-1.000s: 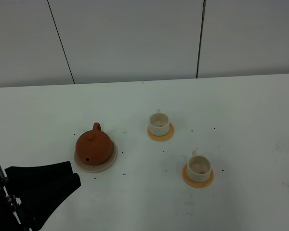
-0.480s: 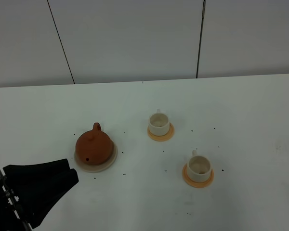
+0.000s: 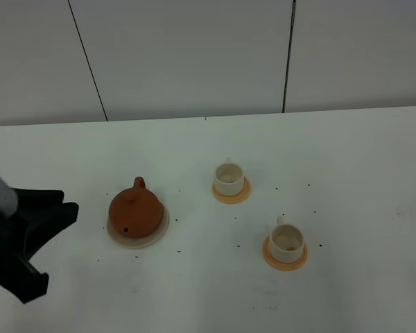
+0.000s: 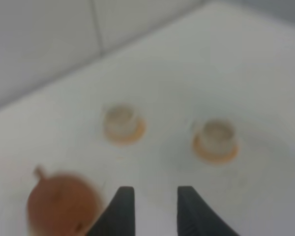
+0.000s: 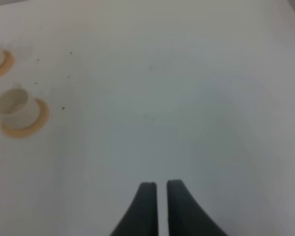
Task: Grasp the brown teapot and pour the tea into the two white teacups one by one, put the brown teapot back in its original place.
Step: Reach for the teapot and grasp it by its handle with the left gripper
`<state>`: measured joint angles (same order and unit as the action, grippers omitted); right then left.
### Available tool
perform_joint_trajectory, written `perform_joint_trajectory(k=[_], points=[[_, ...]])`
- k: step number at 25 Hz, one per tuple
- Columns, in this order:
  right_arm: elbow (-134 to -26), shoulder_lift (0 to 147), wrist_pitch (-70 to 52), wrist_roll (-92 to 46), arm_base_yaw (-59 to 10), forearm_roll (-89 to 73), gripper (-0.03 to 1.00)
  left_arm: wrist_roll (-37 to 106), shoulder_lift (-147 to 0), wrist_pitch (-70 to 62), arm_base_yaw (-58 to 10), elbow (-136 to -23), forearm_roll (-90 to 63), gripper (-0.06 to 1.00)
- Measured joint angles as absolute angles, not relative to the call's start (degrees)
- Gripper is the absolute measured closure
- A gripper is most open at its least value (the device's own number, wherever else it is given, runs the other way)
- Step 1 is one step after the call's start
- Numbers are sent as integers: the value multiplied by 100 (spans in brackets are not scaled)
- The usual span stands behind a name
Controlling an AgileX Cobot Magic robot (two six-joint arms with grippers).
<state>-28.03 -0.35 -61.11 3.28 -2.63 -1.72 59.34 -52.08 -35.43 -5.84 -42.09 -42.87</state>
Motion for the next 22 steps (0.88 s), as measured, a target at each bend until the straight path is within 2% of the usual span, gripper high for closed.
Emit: perform_joint_trajectory(k=[3,7,16,22], points=[[-2803,-35,-6111,328,-263,-188,92,5362,-5828,-3885,-584,-4836,-3056,67],[-2803,-35,-6111,328,-263,-189,92,5543,-6679,-4078,-584,-5682,-2358,67],[-2803,-35,-6111,315,-263,-203,92,7491,-8276,-5715,-584,-7791,-2485,67],[-2803,-35,-6111,311,-263,-203,91,8013,-9091,-6070,-584,-8433,-2355,67]])
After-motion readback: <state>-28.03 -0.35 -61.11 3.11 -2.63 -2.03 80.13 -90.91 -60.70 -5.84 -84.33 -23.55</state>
